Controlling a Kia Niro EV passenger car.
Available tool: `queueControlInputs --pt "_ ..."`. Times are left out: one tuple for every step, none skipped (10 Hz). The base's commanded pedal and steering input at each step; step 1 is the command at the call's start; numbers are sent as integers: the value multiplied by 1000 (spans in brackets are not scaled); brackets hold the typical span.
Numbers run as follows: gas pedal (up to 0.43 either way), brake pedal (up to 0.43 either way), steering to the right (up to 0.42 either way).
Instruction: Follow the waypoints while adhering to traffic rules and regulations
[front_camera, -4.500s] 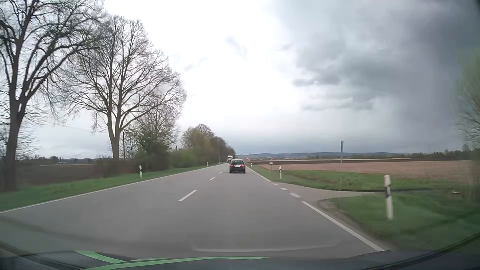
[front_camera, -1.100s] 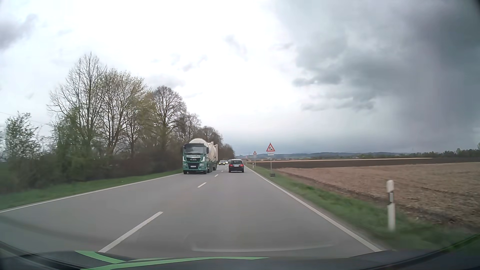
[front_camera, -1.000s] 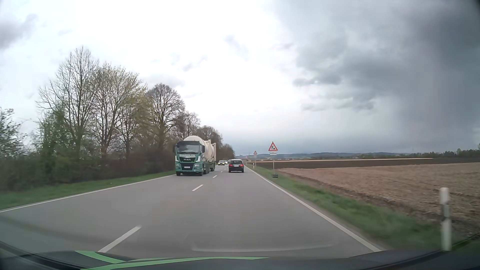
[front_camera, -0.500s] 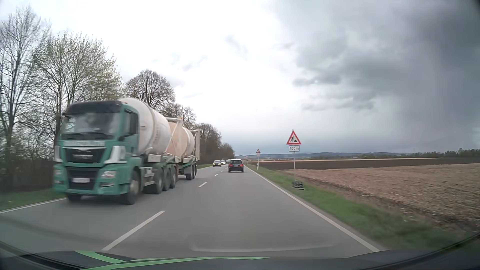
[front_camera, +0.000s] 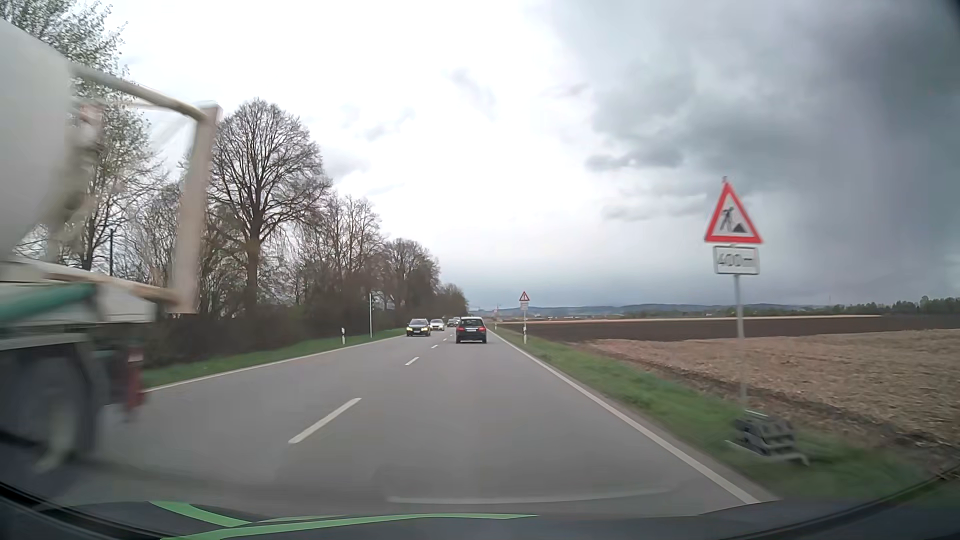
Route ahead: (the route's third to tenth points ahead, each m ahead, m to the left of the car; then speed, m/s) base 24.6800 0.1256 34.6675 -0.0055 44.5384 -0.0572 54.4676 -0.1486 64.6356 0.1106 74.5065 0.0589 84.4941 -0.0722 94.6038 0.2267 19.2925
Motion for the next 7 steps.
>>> queueControlInputs --pt "110 0 -1" --pt "110 0 -1" --pt "98 0 -1" --pt "79 0 -1" --pt "59 0 -1" --pt "39 0 -1" --pt "28 0 -1"
